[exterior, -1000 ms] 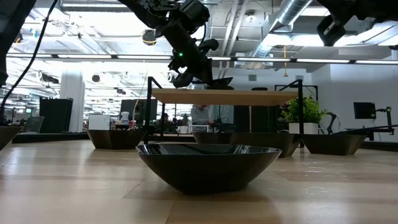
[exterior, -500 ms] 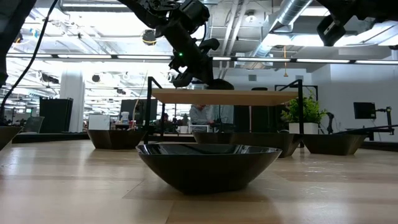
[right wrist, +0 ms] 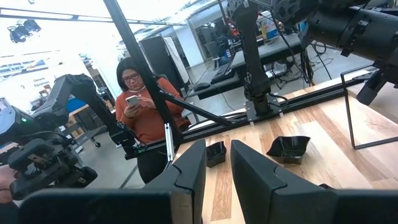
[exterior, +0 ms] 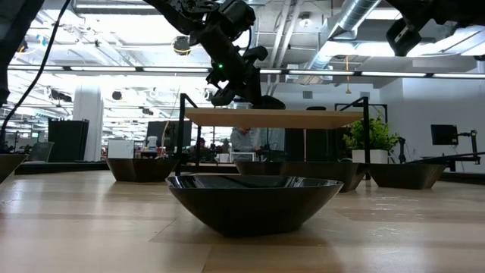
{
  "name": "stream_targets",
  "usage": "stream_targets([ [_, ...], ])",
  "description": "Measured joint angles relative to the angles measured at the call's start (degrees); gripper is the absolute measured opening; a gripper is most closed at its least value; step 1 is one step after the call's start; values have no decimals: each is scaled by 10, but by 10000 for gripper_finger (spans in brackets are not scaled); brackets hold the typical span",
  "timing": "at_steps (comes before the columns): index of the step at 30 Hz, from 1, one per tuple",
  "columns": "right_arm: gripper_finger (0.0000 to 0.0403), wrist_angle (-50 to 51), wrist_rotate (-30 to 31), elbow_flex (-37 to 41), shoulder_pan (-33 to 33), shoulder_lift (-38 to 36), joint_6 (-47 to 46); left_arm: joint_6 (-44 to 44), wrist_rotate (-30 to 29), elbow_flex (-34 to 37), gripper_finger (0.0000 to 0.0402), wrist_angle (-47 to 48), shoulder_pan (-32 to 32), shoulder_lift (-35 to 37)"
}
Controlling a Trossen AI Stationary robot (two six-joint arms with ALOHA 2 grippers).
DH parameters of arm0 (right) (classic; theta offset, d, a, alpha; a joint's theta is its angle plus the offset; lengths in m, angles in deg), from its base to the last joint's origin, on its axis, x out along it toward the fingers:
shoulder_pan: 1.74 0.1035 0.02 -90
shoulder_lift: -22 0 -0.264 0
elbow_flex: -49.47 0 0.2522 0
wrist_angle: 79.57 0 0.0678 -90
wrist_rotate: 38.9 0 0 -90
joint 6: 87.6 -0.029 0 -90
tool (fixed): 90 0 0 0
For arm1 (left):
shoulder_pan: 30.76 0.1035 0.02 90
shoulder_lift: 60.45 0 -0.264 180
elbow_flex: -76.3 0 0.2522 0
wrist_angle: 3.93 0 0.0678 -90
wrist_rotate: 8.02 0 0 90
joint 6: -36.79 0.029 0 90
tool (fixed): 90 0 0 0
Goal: Pick & Place Mini shaped plates
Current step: Stack the top black leaf shaped plate on top of the other black leaf shaped plates on the shelf
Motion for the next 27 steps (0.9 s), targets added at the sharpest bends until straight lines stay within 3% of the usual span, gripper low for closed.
stream_targets([
  [13, 71, 0, 0, 0, 0, 0, 0, 2, 27, 0, 84, 0, -5, 3],
  [27, 71, -23, 0, 0, 0, 0, 1, 2, 14, 0, 84, 37, -7, 16],
])
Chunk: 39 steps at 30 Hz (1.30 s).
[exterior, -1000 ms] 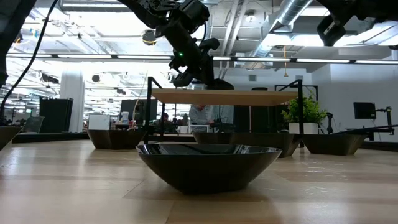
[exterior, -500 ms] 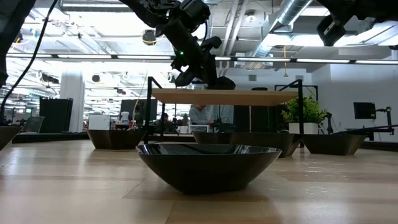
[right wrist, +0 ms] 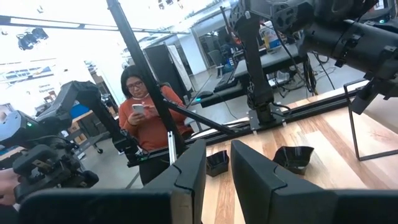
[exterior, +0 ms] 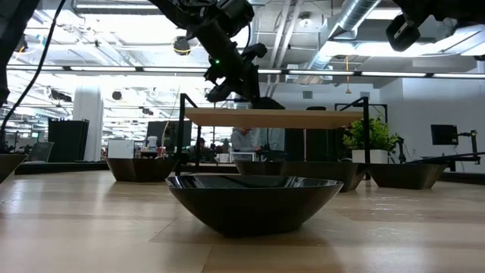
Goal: Pick & Place Mini shaped plates
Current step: Stack the top black leaf shaped plate on top of the other black leaf shaped plates on the shelf, then stack the black leaf shaped plate on top of the other black leaf shaped plates on the shelf
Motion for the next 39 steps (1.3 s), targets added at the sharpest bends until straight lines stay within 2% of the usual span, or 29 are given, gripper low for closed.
stream_targets([
  [4, 71, 0, 0, 0, 0, 0, 0, 1, 0, 0, 84, -1, 0, 2],
  [17, 71, 1, 0, 0, 0, 0, -2, 95, -19, 0, 84, 2, 0, 11],
  [26, 71, 1, 0, 0, 0, 0, -2, 123, 19, 0, 84, 19, 0, 12],
  [29, 71, 1, 0, 0, 0, 0, -2, 124, 14, 0, 84, 27, -5, 13],
  [36, 71, 1, 0, 0, 0, 0, -2, 167, -25, 1, 84, 42, -6, 60],
  [39, 71, 1, 0, 0, 0, 0, -2, 242, -28, 1, 84, 38, -28, 99],
])
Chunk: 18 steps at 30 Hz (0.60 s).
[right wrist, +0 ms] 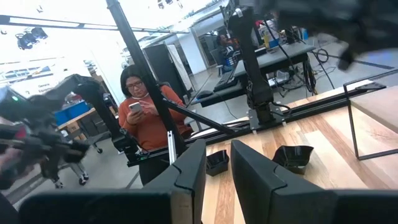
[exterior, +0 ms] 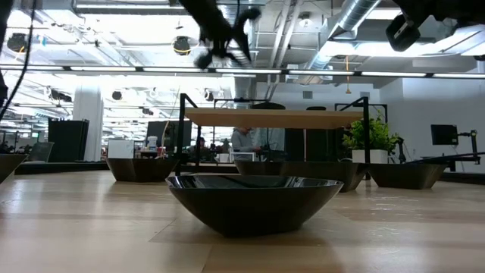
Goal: Pick & Place Mini shaped plates
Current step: Stack the black leaf shaped plate on top of the other black leaf shaped plates on the shelf
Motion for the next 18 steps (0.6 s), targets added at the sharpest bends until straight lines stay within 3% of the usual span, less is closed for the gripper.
stream_targets([
  [5, 71, 0, -34, 0, 3, 0, 0, 134, -9, 1, 84, -1, -81, 62],
  [9, 71, -2, -65, 0, 11, 0, -4, 214, -76, 25, 84, -3, -151, 101],
  [14, 71, -2, -64, -4, 30, 7, -29, 234, -179, 84, 84, -7, -222, 135],
  [18, 71, -1, -44, -33, 56, 48, -30, 226, -189, 147, 84, -40, -249, 154],
])
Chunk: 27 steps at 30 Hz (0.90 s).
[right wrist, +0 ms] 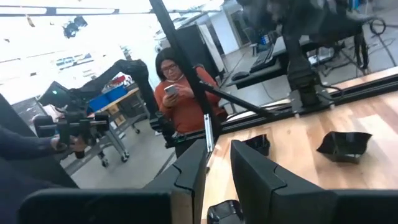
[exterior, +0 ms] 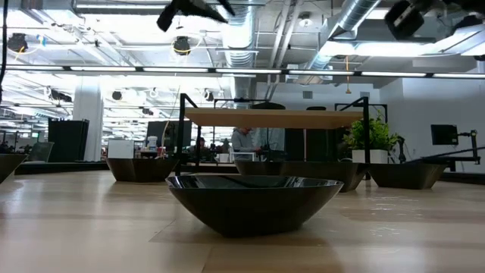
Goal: Pick & Place Mini shaped plates
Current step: Stack the black leaf shaped plate on top of the other black leaf shaped plates on the shelf
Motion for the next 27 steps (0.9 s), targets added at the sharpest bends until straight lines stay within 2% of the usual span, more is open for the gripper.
stream_targets([
  [7, 71, 1, 34, -70, 69, 124, -17, 28, 26, 102, 84, -41, -39, 51],
  [15, 71, 0, 98, -128, 168, 269, -122, 123, 13, 225, 84, -122, -111, 157],
  [20, 71, 3, 159, -170, 227, 357, -177, 133, 4, 295, 84, -162, -149, 211],
  [27, 71, 2, 216, -252, 286, 488, -250, 197, 5, 343, 84, -167, -208, 250],
])
